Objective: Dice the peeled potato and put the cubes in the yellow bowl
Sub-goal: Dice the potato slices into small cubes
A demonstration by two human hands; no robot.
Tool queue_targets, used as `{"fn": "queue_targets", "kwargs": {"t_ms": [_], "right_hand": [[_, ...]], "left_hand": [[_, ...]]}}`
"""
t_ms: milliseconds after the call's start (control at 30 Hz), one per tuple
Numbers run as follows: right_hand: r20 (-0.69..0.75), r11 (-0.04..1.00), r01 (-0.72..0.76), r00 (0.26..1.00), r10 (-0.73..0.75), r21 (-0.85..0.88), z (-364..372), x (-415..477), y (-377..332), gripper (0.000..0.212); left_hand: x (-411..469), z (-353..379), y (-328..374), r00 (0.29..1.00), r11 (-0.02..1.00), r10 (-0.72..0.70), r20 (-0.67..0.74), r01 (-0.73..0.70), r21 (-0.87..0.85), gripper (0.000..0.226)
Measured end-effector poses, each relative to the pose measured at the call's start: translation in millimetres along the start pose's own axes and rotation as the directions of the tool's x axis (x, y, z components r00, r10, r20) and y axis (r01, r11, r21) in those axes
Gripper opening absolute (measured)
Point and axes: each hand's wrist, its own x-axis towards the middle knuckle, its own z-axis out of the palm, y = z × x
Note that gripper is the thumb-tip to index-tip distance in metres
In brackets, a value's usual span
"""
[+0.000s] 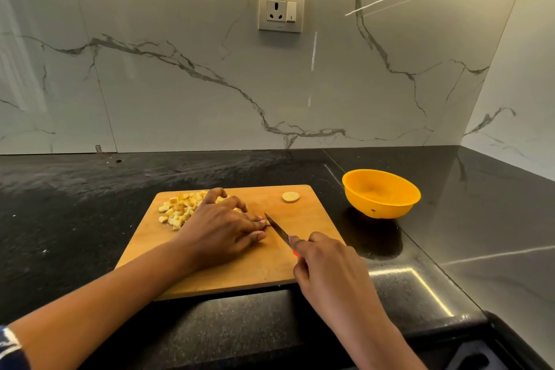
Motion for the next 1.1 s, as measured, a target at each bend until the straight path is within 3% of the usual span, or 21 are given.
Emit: {"fn": "queue_targets", "kwargs": {"t_ms": [300,533,633,800,933,1033,1100], "right_hand": [[0.072,1.000,0.010,0.997,-0.008,-0.016,5.9,14.7,-5.2,0.043],[0.151,0.998,0.037,0.988,-0.030,-0.042,-6.7,7.1,-6.1,0.041],[0.148,0.995,0.068,0.987,-0.057,-0.068,-24.9,-9.7,-1.9,0.043],[0.115,0.993,0.060,0.992,-0.048,-0.100,-45.3,-8.2,9.1,0.046],[0.070,0.992,0.021,0.997,-0.013,-0.122,-36.2,6.9,14.7,0.046],[0.057,0.992,0.060,0.997,-0.054,-0.113,-23.9,14.3,17.1,0.048],[0.068,0.989,0.116,0.992,-0.110,-0.096,-18.4,14.3,17.3,0.049]], "left_hand": [[0.6,-1.4,1.1,1.000,0.999,0.019,0.022,-0.020,0.027,0.082],[-1.9,0.5,1.3,0.998,0.999,0.044,-0.038,-0.043,0.034,0.081],[-3.7,3.1,0.4,0.993,0.997,0.071,-0.093,-0.068,0.035,0.086],[-7.9,7.2,-1.9,0.976,0.996,0.052,-0.211,-0.035,0.082,0.066],[-8.7,7.9,-5.4,0.969,0.997,-0.007,-0.246,0.024,0.068,0.064],[-7.0,2.6,-8.0,0.953,0.997,-0.046,-0.298,0.064,0.051,0.067],[-6.4,0.7,-8.9,0.957,1.000,-0.007,-0.290,0.013,0.020,0.063]]}}
